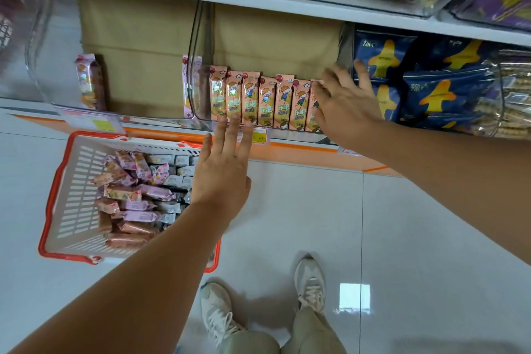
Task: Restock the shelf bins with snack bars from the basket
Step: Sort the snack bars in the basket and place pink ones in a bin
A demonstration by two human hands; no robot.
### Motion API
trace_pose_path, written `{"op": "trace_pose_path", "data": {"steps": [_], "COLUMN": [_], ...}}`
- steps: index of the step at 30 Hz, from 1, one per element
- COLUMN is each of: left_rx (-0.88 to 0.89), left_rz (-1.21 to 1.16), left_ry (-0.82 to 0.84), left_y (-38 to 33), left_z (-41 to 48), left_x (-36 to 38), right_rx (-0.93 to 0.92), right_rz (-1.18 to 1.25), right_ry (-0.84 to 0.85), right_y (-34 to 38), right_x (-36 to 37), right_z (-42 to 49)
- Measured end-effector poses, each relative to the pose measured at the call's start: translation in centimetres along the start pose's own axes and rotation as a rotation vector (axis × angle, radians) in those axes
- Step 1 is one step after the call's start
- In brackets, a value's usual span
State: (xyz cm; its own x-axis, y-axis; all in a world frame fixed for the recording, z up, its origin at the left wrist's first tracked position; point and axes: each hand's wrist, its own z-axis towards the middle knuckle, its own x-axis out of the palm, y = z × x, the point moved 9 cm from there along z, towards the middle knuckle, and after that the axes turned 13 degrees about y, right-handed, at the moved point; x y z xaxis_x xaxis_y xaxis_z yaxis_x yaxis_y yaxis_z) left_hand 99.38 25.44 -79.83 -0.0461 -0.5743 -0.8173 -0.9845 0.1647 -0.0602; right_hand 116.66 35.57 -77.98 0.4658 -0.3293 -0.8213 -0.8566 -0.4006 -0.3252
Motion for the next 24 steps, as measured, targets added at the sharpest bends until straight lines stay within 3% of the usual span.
{"op": "trace_pose_path", "data": {"steps": [11, 14, 18, 21, 24], "left_rx": [0.019, 0.004, -0.085, -0.173, -0.309], "left_rz": [-0.070, -0.098, -0.198, -0.282, -0.383], "left_ry": [-0.026, -0.058, -0.050, -0.006, 0.032], "left_y": [0.4, 1.1, 4.0, 7.3, 11.4], "left_z": [-0.7, -2.1, -4.3, -6.5, -9.1], "left_x": [-0.1, 0.1, 1.3, 3.5, 6.9], "right_rx": [0.010, -0.015, -0.317, -0.581, -0.764], "right_rz": [-0.141, 0.020, 0.439, 0.612, 0.617], "right_ry": [0.152, -0.015, -0.314, -0.236, -0.117], "right_y": [1.2, 2.3, 7.2, 13.1, 19.9], "right_x": [0.0, -2.0, -6.8, -8.8, -9.0], "right_z": [0.9, 0.2, -2.1, -3.2, -3.4]}}
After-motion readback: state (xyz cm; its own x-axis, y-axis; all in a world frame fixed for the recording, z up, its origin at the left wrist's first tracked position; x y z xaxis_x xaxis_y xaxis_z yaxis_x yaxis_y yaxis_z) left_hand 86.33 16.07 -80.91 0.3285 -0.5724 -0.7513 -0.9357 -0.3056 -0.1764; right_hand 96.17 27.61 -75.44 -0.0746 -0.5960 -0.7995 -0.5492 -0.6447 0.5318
